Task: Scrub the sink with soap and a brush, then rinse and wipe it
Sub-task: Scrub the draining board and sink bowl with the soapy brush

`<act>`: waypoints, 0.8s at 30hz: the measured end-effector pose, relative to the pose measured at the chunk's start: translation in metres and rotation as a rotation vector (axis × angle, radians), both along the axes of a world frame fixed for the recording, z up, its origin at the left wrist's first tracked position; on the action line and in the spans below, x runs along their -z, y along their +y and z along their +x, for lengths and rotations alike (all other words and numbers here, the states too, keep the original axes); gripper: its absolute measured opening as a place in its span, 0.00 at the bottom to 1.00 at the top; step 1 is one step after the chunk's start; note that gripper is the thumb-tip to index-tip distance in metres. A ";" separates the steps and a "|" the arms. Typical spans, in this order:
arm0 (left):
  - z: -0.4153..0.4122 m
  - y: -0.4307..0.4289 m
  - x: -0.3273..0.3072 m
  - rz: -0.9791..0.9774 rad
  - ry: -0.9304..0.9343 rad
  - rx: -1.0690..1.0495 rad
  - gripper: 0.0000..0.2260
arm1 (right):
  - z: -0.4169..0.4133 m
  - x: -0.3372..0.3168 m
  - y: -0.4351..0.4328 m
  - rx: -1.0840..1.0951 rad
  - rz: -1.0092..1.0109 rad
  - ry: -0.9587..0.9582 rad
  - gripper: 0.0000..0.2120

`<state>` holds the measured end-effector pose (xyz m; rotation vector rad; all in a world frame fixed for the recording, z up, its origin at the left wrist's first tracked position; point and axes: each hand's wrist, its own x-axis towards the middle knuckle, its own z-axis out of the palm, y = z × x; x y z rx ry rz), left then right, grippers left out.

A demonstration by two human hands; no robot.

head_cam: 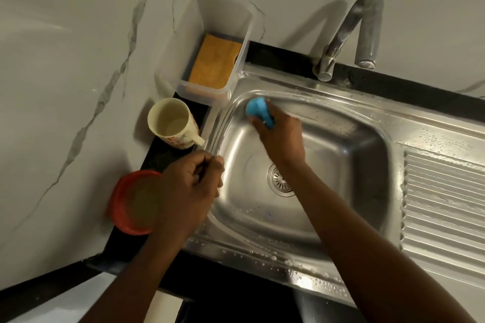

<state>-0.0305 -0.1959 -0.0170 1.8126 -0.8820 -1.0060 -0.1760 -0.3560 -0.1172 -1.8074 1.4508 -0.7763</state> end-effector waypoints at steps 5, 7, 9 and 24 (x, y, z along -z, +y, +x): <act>0.003 -0.044 -0.001 -0.082 0.006 0.023 0.11 | 0.002 -0.012 -0.057 0.115 -0.083 0.117 0.22; 0.001 -0.052 -0.001 -0.096 -0.026 0.047 0.11 | 0.015 -0.009 -0.068 0.055 -0.101 0.155 0.24; -0.003 -0.056 0.000 -0.100 -0.040 0.066 0.12 | 0.018 -0.005 -0.070 -0.018 -0.084 0.202 0.27; -0.022 -0.044 0.014 -0.041 0.014 0.107 0.13 | -0.064 -0.005 -0.050 0.311 0.055 0.113 0.26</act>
